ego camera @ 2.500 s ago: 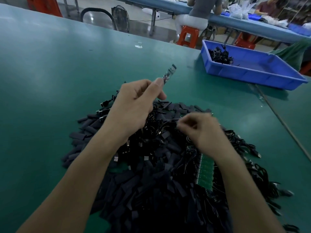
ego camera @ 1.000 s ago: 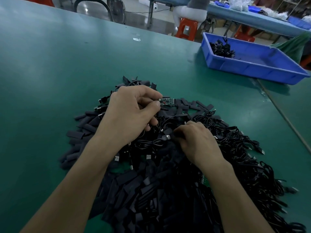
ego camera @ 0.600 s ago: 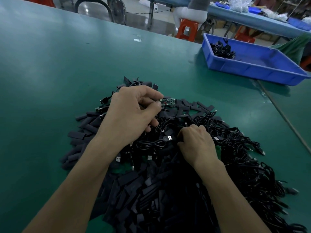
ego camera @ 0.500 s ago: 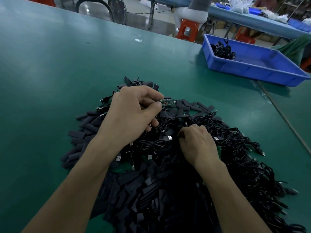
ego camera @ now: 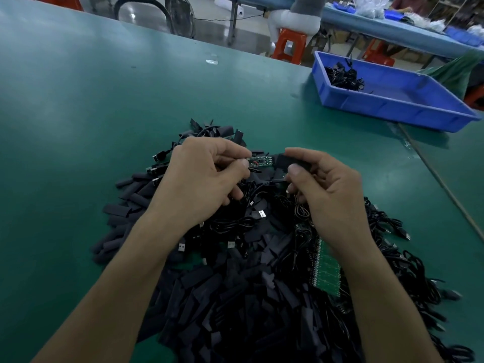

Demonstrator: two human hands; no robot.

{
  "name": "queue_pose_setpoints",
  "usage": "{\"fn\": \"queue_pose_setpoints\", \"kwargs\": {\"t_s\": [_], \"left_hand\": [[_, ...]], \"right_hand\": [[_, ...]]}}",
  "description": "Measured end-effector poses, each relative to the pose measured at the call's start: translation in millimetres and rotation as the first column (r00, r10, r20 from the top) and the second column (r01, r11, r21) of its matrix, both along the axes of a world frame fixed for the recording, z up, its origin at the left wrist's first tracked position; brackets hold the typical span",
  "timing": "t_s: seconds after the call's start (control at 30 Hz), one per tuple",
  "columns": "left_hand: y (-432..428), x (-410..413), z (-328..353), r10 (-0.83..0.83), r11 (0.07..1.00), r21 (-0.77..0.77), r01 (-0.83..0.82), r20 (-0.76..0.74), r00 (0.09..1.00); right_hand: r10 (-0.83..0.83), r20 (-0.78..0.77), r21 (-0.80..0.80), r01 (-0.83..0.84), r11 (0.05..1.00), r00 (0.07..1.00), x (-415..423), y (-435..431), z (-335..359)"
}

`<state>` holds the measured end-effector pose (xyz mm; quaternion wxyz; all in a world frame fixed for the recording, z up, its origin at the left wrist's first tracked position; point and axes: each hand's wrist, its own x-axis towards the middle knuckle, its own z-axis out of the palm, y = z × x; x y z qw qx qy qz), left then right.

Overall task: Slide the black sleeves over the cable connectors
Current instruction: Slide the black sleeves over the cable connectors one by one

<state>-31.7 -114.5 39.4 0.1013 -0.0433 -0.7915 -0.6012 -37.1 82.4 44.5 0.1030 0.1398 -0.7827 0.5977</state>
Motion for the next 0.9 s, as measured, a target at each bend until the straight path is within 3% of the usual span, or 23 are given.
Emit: {"fn": "queue_pose_setpoints", "kwargs": {"t_s": [0.3,0.9], "left_hand": [[-0.7,-0.4,-0.2,-0.01,1.0,-0.004,0.01,0.003,1.0],[1.7,3.3,5.8,-0.064,0.998,-0.019,0.064,0.013,0.998]], "right_hand": [[-0.021,-0.024,0.086,0.023,0.996,0.999,-0.9,3.8,-0.6],[-0.023,-0.046,0.021,0.024,0.999,0.999,-0.8,1.6,-2.9]]}}
